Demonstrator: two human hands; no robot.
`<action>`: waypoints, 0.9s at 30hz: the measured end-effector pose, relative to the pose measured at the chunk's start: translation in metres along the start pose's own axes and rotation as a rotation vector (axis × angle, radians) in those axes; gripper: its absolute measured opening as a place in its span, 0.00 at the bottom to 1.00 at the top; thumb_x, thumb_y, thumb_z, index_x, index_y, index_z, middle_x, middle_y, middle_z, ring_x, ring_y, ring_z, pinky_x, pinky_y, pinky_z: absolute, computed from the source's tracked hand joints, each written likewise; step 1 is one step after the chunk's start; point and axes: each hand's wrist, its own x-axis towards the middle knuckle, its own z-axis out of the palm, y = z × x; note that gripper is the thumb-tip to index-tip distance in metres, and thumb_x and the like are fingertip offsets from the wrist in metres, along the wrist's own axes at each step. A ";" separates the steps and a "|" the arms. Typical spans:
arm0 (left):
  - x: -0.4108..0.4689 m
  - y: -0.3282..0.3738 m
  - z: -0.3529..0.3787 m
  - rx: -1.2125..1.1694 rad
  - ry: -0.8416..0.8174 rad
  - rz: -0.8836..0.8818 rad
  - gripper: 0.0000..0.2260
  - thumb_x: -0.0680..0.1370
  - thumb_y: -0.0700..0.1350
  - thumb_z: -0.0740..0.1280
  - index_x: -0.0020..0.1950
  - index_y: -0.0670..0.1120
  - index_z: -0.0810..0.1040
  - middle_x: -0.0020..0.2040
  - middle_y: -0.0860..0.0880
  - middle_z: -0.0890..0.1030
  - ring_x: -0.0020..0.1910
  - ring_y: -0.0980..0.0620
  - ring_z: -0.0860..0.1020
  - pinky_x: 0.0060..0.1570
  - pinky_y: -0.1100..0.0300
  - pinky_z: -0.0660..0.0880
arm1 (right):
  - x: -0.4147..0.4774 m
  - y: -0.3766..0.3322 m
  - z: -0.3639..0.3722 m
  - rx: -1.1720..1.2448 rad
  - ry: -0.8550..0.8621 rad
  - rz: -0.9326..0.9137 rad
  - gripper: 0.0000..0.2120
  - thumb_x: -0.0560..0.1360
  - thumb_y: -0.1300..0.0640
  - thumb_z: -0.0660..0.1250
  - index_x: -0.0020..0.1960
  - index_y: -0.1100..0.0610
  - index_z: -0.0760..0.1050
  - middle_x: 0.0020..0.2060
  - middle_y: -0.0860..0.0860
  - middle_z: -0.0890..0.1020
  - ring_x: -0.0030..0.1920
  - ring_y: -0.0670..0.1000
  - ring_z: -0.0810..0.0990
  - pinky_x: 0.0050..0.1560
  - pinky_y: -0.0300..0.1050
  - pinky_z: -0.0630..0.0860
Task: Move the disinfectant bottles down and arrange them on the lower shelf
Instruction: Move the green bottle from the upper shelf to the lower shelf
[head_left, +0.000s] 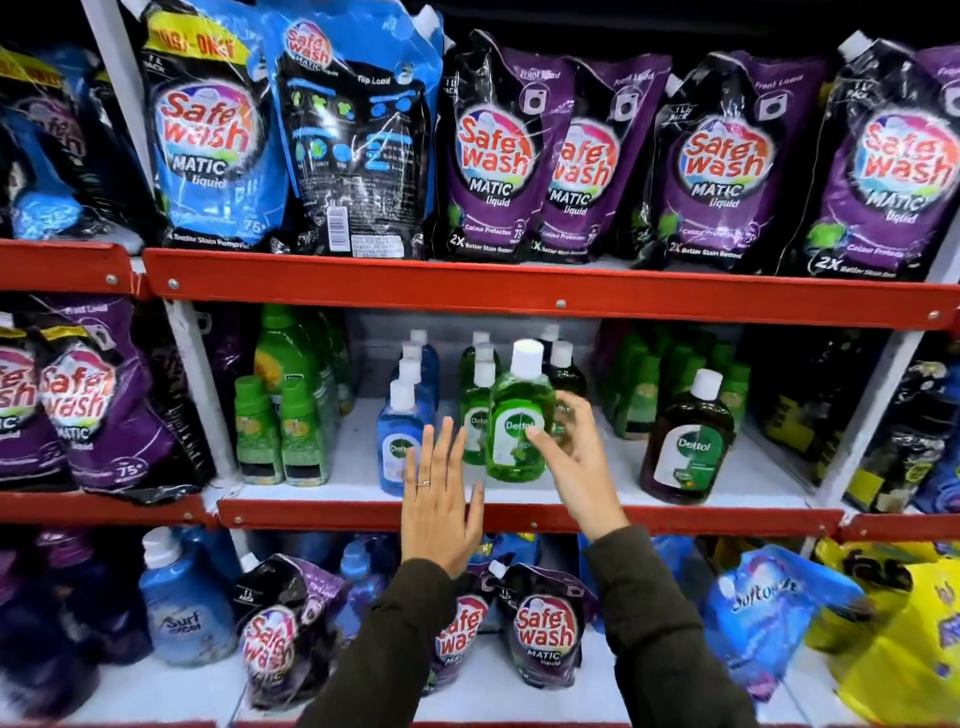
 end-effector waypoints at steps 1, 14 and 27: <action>-0.007 -0.001 0.006 -0.009 -0.024 0.000 0.31 0.82 0.53 0.54 0.83 0.43 0.52 0.85 0.43 0.52 0.84 0.43 0.49 0.81 0.43 0.48 | -0.001 0.010 0.003 -0.009 0.007 0.014 0.19 0.80 0.61 0.66 0.65 0.45 0.67 0.65 0.54 0.78 0.65 0.49 0.78 0.61 0.36 0.77; -0.038 -0.012 0.040 0.072 -0.154 -0.021 0.33 0.83 0.62 0.51 0.83 0.43 0.55 0.84 0.44 0.55 0.84 0.46 0.50 0.80 0.47 0.50 | 0.032 0.081 0.036 -0.015 -0.010 0.171 0.18 0.79 0.64 0.66 0.65 0.53 0.65 0.63 0.60 0.77 0.64 0.60 0.78 0.65 0.50 0.78; -0.039 -0.015 0.044 0.066 -0.162 -0.020 0.35 0.83 0.62 0.54 0.83 0.44 0.52 0.85 0.44 0.51 0.84 0.46 0.49 0.81 0.48 0.49 | 0.043 0.097 0.039 -0.075 -0.079 0.154 0.18 0.79 0.62 0.67 0.64 0.51 0.65 0.64 0.62 0.77 0.66 0.60 0.77 0.69 0.60 0.75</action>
